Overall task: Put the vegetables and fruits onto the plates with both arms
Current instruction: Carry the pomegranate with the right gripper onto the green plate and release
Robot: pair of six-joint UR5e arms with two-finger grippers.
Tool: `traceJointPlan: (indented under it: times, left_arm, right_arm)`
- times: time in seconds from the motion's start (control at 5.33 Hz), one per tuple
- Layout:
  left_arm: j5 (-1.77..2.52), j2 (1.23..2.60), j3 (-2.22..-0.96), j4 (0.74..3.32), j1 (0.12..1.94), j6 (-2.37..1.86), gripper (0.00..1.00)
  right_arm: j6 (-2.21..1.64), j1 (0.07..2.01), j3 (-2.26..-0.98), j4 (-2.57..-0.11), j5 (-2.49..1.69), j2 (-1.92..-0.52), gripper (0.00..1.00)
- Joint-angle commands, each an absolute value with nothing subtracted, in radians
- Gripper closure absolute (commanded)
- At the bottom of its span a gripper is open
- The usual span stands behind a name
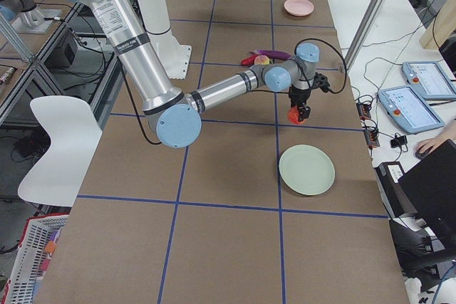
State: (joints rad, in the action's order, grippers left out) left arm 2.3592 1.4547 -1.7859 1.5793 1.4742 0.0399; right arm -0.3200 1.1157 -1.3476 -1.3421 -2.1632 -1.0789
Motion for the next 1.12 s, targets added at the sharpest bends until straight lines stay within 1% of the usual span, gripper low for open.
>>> traceJointPlan:
  times: [0.0,0.19,0.38,0.56,0.75,0.94]
  left_arm:
    - [2.359,1.456,-1.787,1.580,1.474,0.040,0.00]
    - [2.359,1.456,-1.787,1.580,1.474,0.041,0.00]
    - [2.359,1.456,-1.787,1.580,1.474,0.040,0.00]
    - [2.359,1.456,-1.787,1.580,1.474,0.040,0.00]
    - [2.359,1.456,-1.787,1.580,1.474,0.040,0.00]
    - [2.359,1.456,-1.787,1.580,1.474,0.040,0.00]
  right_arm:
    - [-0.209,1.202,-1.107,-1.119,-2.207,-1.089,1.00]
    - [-0.210,1.207,-1.106,-1.115,-2.200,-1.103,0.26]
    - [-0.222,1.207,-1.108,-1.114,-2.206,-1.115,0.01]
    - [-0.292,1.210,-1.142,-1.114,-2.236,-1.112,0.00]
    - [-0.460,1.198,-1.237,-1.117,-2.252,-1.100,0.00]
    - [-0.670,1.093,-1.332,-1.117,-2.235,-1.065,0.00]
